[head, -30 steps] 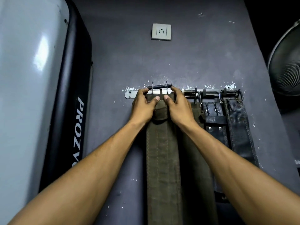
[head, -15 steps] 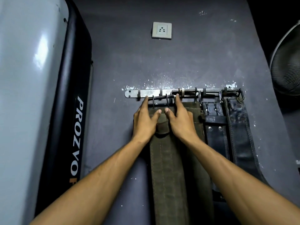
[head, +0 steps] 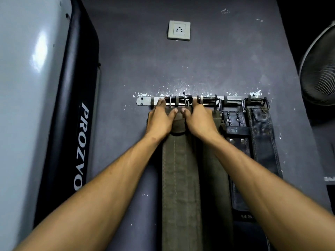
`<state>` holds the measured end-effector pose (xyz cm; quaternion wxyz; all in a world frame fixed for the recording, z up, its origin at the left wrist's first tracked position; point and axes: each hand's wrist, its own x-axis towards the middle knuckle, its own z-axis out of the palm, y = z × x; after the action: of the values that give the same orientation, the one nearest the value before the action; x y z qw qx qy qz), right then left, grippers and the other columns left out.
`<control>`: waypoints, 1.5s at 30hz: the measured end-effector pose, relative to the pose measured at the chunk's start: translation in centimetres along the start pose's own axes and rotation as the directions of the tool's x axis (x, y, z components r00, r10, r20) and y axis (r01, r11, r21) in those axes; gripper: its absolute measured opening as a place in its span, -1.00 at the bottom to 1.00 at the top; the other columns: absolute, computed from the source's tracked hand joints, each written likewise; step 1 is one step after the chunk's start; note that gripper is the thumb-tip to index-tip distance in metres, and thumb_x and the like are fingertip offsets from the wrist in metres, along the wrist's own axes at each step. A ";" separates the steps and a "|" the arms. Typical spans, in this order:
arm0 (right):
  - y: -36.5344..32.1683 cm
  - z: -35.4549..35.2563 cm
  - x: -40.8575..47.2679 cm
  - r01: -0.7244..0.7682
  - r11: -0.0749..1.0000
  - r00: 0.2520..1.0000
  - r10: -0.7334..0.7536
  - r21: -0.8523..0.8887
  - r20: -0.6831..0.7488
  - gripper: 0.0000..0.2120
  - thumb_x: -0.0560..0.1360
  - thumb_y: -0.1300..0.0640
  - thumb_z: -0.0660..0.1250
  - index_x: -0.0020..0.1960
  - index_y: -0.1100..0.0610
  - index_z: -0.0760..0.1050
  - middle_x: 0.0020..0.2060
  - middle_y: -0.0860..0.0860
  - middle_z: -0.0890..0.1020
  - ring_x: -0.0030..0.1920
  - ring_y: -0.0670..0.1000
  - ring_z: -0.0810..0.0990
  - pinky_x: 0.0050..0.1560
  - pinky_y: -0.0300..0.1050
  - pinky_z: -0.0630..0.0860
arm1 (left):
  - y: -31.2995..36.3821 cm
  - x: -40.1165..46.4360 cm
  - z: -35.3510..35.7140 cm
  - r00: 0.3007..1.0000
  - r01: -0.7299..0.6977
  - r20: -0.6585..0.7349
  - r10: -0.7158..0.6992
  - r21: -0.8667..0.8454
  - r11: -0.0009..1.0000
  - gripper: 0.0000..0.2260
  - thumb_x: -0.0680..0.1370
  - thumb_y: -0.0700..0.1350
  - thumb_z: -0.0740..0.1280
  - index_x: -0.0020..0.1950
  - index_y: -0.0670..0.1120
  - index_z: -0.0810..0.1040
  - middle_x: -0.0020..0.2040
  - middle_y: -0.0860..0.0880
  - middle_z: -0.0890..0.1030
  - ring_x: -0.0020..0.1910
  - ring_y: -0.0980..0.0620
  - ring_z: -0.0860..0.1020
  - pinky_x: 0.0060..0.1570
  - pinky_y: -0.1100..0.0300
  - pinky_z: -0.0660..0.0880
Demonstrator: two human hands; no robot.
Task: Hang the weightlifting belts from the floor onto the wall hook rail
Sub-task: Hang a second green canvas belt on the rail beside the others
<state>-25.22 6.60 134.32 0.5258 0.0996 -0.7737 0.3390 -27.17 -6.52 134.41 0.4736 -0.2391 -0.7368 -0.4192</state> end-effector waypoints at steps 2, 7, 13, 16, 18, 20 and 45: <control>1.3 0.7 -2.6 -0.002 0.989 0.998 0.012 0.147 -0.062 -0.49 0.68 -0.07 0.28 0.56 0.12 0.34 0.25 0.18 0.67 0.34 0.22 0.55 0.30 0.00 0.45 | -1.1 -2.5 0.8 0.996 -0.013 -0.092 0.001 -0.128 0.992 -0.54 0.65 -0.02 0.34 0.51 -0.14 0.42 0.49 -0.11 0.50 0.48 -0.08 0.45 0.38 0.24 0.33; 5.2 4.2 -8.3 -0.062 0.911 0.986 0.118 0.407 -0.114 -0.67 0.63 -0.15 0.34 0.30 0.00 0.48 -0.14 -0.10 0.66 -0.10 -0.02 0.61 -0.02 -0.13 0.42 | -4.7 -7.4 3.9 0.968 0.197 -0.078 -0.237 -0.340 0.919 -0.67 0.66 0.16 0.24 -0.08 -0.08 0.51 -0.04 -0.11 0.70 0.06 -0.21 0.64 -0.05 0.02 0.50; 6.2 5.6 -8.6 -0.039 0.934 0.985 0.096 0.355 -0.144 -0.74 0.66 0.02 0.35 -0.15 0.12 0.45 -0.38 -0.09 0.54 -0.30 0.01 0.52 -0.24 -0.12 0.29 | -6.0 -8.9 5.7 0.968 0.198 -0.097 -0.231 -0.268 0.943 -0.62 0.69 0.12 0.21 -0.13 -0.15 0.53 -0.19 -0.09 0.66 -0.12 -0.19 0.62 -0.22 0.09 0.41; 6.3 5.2 -9.2 -0.045 0.908 0.988 0.102 0.417 -0.118 -0.72 0.65 -0.03 0.36 -0.18 0.09 0.50 -0.31 -0.09 0.64 -0.26 -0.16 0.59 -0.18 -0.11 0.41 | -6.3 -9.2 5.6 0.967 0.211 -0.067 -0.247 -0.338 0.917 -0.59 0.66 0.18 0.21 -0.02 -0.14 0.61 -0.11 -0.08 0.73 -0.04 -0.15 0.68 -0.04 -0.02 0.60; 6.9 4.8 -10.6 -0.107 0.855 0.992 0.129 0.508 -0.008 -0.71 0.64 -0.09 0.35 -0.05 0.12 0.63 -0.16 -0.05 0.75 -0.10 -0.16 0.70 -0.01 -0.11 0.59 | -6.9 -10.6 5.8 0.965 0.240 0.020 -0.262 -0.475 0.847 -0.60 0.65 0.17 0.23 0.10 -0.12 0.67 -0.02 -0.06 0.76 0.03 -0.08 0.72 0.10 -0.07 0.64; 8.2 4.7 -12.9 -0.157 0.828 0.987 0.114 0.538 0.113 -0.68 0.63 -0.14 0.35 0.12 0.08 0.70 -0.02 -0.08 0.79 0.07 -0.16 0.73 0.15 -0.10 0.64 | -8.3 -13.6 6.7 0.959 0.278 0.117 -0.257 -0.565 0.777 -0.61 0.65 0.16 0.26 0.19 -0.11 0.69 0.04 -0.05 0.77 0.09 -0.02 0.72 0.18 -0.08 0.63; 14.0 4.8 -31.9 -0.387 0.698 0.916 0.216 0.602 0.338 -0.78 0.55 -0.19 0.40 -0.03 -0.10 0.74 -0.05 -0.16 0.80 0.04 -0.15 0.76 0.12 -0.11 0.69 | -10.2 -34.8 7.8 0.835 0.528 0.239 -0.496 -0.601 0.600 -0.61 0.68 0.14 0.22 0.07 -0.08 0.75 -0.02 -0.10 0.78 0.04 -0.05 0.75 -0.04 0.21 0.66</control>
<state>-22.36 7.60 99.33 0.2953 0.1892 -0.6677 0.6566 -23.49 -3.84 97.63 0.2040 -0.1753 -0.5944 -0.7579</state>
